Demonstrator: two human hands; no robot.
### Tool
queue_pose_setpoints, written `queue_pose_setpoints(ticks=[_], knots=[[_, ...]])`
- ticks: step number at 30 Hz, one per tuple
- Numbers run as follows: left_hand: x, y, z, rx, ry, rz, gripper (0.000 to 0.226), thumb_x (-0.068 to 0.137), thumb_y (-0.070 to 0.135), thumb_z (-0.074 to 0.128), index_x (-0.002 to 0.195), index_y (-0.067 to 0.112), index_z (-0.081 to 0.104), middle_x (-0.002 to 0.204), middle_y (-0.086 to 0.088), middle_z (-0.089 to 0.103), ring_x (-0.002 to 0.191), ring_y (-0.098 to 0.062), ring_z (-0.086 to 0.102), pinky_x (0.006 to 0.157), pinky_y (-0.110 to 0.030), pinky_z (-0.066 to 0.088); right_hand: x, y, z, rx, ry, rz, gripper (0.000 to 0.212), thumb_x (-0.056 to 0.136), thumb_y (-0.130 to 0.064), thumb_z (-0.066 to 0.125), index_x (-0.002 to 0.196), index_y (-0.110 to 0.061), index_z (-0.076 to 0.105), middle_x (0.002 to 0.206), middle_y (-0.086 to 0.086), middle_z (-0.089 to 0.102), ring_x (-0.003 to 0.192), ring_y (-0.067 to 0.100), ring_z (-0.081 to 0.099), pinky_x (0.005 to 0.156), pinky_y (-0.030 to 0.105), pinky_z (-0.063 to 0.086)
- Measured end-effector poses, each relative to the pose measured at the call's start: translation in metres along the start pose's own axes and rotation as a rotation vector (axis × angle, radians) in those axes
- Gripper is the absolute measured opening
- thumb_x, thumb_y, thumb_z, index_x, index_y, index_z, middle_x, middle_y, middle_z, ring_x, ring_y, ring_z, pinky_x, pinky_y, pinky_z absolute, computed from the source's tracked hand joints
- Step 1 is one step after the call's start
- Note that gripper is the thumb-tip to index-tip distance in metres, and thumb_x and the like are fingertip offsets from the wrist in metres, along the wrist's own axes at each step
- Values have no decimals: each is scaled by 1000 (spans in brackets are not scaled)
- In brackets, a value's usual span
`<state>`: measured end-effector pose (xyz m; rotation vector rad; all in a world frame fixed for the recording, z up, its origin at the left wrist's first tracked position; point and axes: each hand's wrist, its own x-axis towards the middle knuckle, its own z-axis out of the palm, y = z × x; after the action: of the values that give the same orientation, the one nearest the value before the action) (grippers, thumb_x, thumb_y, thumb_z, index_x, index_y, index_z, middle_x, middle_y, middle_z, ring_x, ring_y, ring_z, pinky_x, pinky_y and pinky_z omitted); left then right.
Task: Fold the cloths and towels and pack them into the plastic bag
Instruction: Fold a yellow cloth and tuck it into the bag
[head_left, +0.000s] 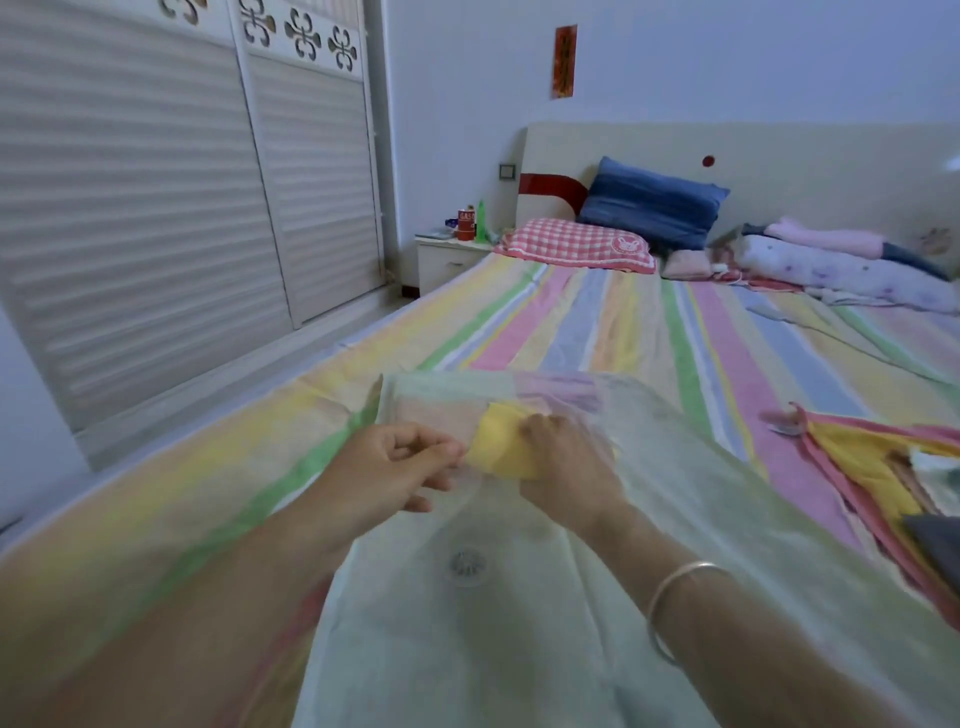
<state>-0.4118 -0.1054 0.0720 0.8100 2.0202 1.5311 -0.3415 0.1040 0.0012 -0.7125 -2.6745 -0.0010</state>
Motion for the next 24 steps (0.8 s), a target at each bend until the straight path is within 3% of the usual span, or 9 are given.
queue_pose_setpoints(ticks=[4,7,10,13,16,19,21,24], knots=[[86,-30,-4,266,201,110,4,87,26,68,90,24,70,94,9,70,92,-10,65,82,-28,50,47,11,21,73,-14,-61,65,60,-54,60,118,-26,60,107,5,59,99,28,58,85,41,47],[154,-50,-15,427,316,112,26,87,39,62,110,26,64,119,9,63,113,-14,57,98,-34,45,83,20,48,134,18,-120,65,49,-34,75,112,-22,65,100,8,63,90,33,64,80,43,52],[207,-73,-31,454,397,-9,47,92,50,51,130,23,51,137,-1,52,124,-24,50,101,-40,42,115,26,74,121,76,-160,50,56,-33,60,106,-29,63,92,0,58,83,30,60,74,41,47],[241,-103,-38,310,356,-62,63,89,62,48,141,27,42,147,0,42,134,-24,40,109,-43,36,151,25,92,51,97,-271,48,68,-25,56,116,-29,58,94,1,53,87,29,55,78,40,41],[260,-128,-33,177,283,-26,96,66,90,44,146,37,34,156,9,29,145,-14,24,118,-42,25,186,16,107,-80,92,-284,52,84,-43,33,129,-30,54,113,-2,56,108,23,51,96,36,35],[266,-140,-24,135,228,1,114,50,99,40,147,39,31,159,18,13,146,-10,20,119,-38,21,209,-4,124,-115,131,-277,43,77,-41,49,115,-31,65,104,-5,62,102,18,55,94,28,30],[266,-139,-23,104,180,-4,114,47,95,42,146,41,32,158,20,13,144,-10,24,117,-37,25,220,-12,134,-107,210,-261,35,72,-35,51,99,-25,72,90,-2,64,88,21,60,83,31,35],[266,-138,-23,74,153,49,97,60,88,51,145,46,30,146,26,23,132,0,30,107,-26,29,233,-24,145,-103,161,-272,45,71,-39,46,107,-20,67,97,6,62,94,32,57,86,40,37]])
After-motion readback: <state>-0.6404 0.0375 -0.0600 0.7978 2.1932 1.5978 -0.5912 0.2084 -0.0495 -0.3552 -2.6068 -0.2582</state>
